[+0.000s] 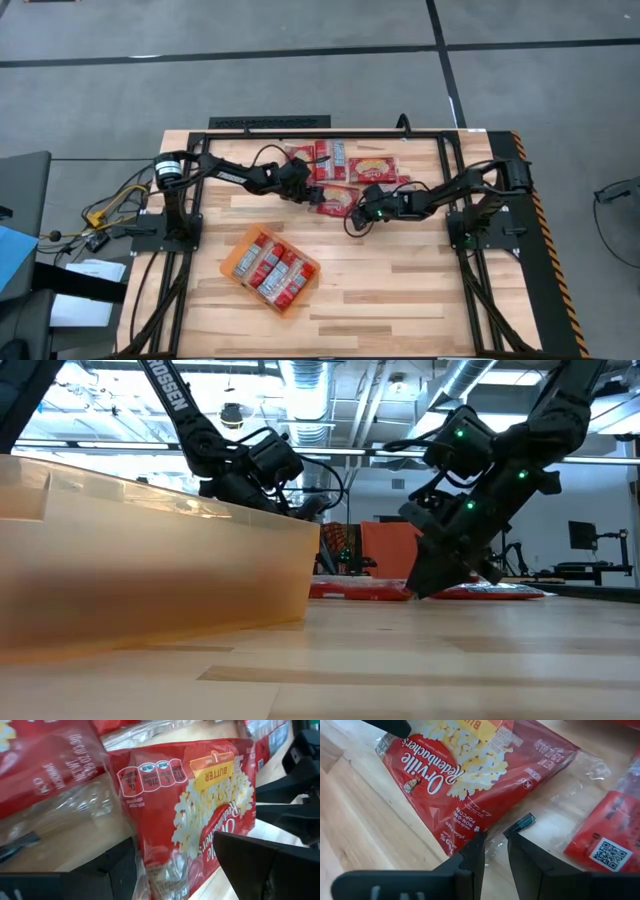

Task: Sort popcorn bags into baskets
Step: Put the popcorn bag into the orange bin

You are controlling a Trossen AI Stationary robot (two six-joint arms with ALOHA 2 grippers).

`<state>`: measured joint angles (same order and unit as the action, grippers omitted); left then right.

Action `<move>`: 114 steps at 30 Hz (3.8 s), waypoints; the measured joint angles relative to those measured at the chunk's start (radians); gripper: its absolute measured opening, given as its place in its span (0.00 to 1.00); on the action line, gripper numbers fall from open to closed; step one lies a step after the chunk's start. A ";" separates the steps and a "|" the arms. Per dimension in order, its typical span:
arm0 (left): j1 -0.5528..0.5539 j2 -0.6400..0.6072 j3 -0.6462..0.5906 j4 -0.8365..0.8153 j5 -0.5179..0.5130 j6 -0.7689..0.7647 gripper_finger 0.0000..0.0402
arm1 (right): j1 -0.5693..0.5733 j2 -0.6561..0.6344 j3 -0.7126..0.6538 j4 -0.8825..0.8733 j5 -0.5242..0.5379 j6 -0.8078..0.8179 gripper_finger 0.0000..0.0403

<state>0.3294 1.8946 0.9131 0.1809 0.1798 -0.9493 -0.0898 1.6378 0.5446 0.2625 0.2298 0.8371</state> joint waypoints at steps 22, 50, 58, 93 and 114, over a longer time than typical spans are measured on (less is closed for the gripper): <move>0.003 -0.010 0.033 0.091 0.278 -0.023 0.03 | -0.030 -0.095 -0.003 -0.021 -0.060 -0.087 0.28; -0.200 -0.455 0.551 -1.461 0.172 1.418 0.03 | -0.012 -0.524 -0.002 -0.349 0.069 -0.177 0.28; -0.317 -0.453 0.499 -1.493 0.083 1.580 0.03 | 0.016 -0.472 -0.002 -0.348 0.062 -0.156 0.28; -0.445 -0.452 0.339 -1.490 -0.003 1.787 0.03 | 0.025 -0.471 -0.002 -0.345 0.061 -0.128 0.28; -0.445 -0.339 0.340 -1.506 -0.029 1.793 0.04 | 0.026 -0.471 -0.002 -0.357 0.060 -0.130 0.28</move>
<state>-0.1160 1.5557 1.2530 -1.3251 0.1506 0.8438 -0.0643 1.1664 0.5430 -0.0945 0.2896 0.7071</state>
